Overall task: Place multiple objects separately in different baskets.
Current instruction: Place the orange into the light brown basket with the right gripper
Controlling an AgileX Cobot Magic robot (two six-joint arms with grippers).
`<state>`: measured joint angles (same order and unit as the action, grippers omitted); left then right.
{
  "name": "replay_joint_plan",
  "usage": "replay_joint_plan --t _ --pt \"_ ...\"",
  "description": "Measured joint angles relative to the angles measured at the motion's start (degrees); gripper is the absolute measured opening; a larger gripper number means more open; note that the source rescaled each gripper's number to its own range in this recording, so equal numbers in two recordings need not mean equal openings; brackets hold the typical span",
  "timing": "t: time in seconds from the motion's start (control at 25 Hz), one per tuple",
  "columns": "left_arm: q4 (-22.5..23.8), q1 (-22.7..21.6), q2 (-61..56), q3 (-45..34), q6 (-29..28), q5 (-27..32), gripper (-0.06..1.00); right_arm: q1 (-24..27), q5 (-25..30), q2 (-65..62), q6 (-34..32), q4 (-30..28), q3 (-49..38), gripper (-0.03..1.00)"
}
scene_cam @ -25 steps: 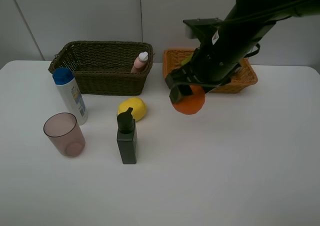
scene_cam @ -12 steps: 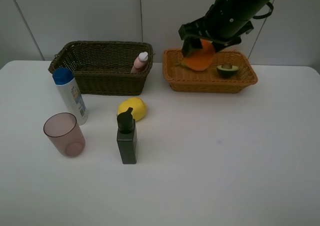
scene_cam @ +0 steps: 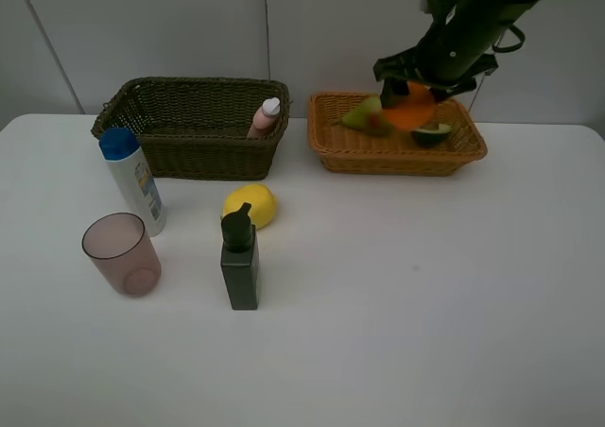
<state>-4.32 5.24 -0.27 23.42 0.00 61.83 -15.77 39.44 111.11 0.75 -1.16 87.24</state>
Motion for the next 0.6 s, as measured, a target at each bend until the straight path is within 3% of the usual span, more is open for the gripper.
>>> replay_joint_plan --t 0.6 --pt "0.0 0.0 0.0 0.0 0.0 0.0 1.0 1.8 -10.1 7.7 1.2 0.5 0.0 0.61"
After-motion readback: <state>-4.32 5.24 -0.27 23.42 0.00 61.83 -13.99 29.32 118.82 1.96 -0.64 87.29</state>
